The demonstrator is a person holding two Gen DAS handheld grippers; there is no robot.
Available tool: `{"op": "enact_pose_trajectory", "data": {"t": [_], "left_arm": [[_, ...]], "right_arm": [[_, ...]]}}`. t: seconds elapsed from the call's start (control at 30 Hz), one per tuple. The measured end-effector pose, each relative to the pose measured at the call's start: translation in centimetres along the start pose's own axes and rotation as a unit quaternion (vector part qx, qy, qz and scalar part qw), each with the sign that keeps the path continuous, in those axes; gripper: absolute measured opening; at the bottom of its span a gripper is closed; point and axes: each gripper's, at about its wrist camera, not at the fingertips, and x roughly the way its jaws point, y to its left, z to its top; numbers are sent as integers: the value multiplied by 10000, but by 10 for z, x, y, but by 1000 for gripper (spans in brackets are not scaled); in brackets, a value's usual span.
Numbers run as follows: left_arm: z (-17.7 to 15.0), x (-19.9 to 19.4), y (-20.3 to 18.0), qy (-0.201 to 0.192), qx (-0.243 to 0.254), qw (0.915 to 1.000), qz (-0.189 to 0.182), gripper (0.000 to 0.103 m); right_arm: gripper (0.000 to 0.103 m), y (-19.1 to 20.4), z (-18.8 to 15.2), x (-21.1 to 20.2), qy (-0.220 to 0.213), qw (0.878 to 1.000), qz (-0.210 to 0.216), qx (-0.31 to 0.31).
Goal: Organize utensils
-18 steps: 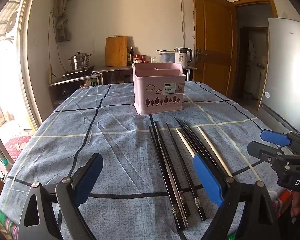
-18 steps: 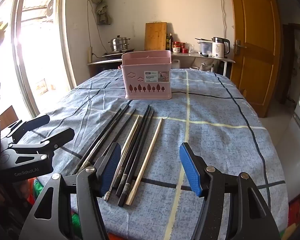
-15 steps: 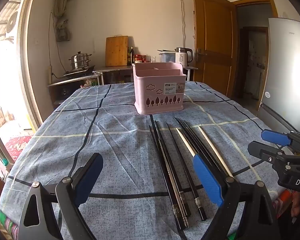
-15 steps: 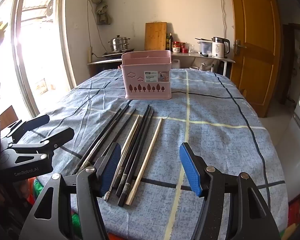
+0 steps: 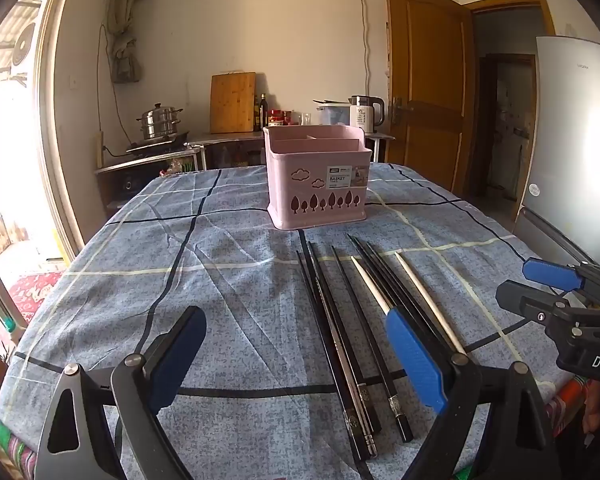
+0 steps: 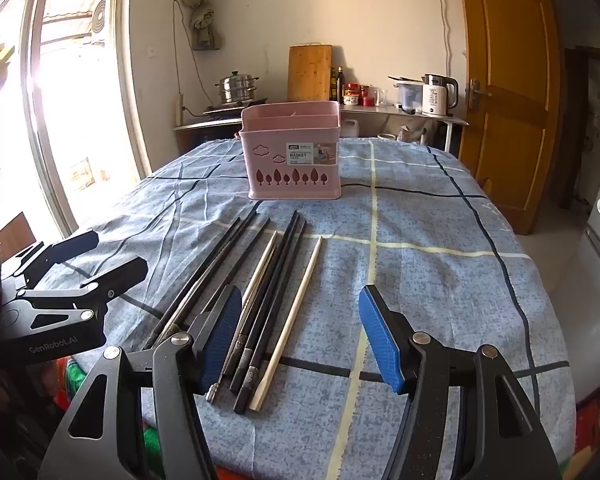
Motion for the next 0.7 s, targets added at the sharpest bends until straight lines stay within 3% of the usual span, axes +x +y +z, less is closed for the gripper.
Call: {"op": "enact_pose_trajectory", "data": {"t": [0.7], "left_arm": [[-2,-5,1,-11,5,9999,-112,92]], "right_arm": [[62,1,1,0,-16,10000,-25,-6]]}}
